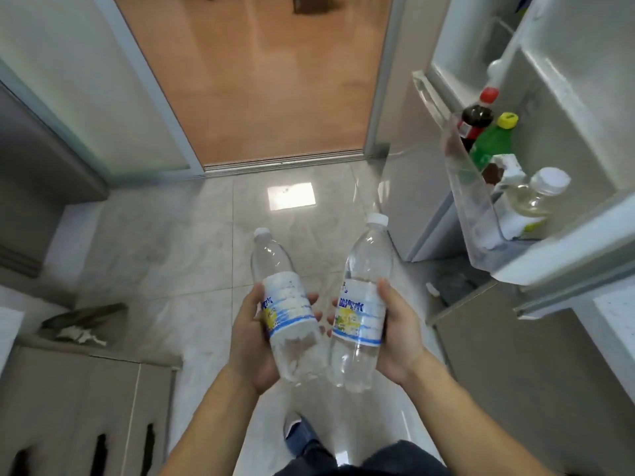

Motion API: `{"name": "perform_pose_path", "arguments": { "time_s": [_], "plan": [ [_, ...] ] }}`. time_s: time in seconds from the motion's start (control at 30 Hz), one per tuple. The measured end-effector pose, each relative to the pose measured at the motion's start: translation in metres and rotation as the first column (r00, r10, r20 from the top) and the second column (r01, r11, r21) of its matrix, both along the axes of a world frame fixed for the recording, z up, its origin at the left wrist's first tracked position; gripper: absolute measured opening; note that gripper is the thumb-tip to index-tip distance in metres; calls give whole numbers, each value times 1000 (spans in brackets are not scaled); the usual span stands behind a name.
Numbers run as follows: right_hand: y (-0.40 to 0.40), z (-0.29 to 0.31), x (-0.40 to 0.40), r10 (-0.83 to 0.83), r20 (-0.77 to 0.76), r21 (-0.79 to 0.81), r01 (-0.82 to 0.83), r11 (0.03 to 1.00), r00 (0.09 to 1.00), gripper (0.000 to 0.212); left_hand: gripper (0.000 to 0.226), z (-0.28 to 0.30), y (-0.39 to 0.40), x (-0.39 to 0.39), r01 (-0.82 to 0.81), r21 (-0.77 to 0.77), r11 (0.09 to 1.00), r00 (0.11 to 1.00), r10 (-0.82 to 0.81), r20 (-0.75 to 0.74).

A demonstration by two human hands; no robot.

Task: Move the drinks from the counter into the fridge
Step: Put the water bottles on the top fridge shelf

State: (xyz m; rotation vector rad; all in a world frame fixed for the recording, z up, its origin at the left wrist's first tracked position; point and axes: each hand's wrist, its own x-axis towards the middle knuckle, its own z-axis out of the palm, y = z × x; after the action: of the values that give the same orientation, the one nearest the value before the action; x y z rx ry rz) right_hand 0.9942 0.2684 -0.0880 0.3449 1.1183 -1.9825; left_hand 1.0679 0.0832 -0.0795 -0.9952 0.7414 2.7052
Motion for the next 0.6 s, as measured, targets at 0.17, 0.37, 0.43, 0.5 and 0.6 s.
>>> {"name": "perform_pose_path", "arguments": {
  "time_s": [0.17, 0.37, 0.43, 0.5, 0.6],
  "plan": [
    [-47, 1, -28, -4, -27, -5, 4, 1000, 1000, 89, 74, 2, -55, -25, -17, -59, 998, 998, 13, -64],
    [-87, -9, -88, -32, 21, -16, 32, 999, 999, 71, 79, -5, -90, -87, 53, -236, 970, 995, -71, -70],
    [-103, -12, -115, -36, 27, -9, 36, 999, 999, 73, 73, -6, -103, -116, 100, -335, 937, 991, -124, -51],
    [-119, -15, -148, -46, 23, -1, 46, 999, 999, 76, 65, -6, -115, -148, 128, -415, 901, 988, -154, -30],
    [-142, -15, -203, -63, 20, 2, 63, 998, 998, 76, 66, -1, -135, -204, 134, -450, 883, 987, -161, -23]
  ]
}}
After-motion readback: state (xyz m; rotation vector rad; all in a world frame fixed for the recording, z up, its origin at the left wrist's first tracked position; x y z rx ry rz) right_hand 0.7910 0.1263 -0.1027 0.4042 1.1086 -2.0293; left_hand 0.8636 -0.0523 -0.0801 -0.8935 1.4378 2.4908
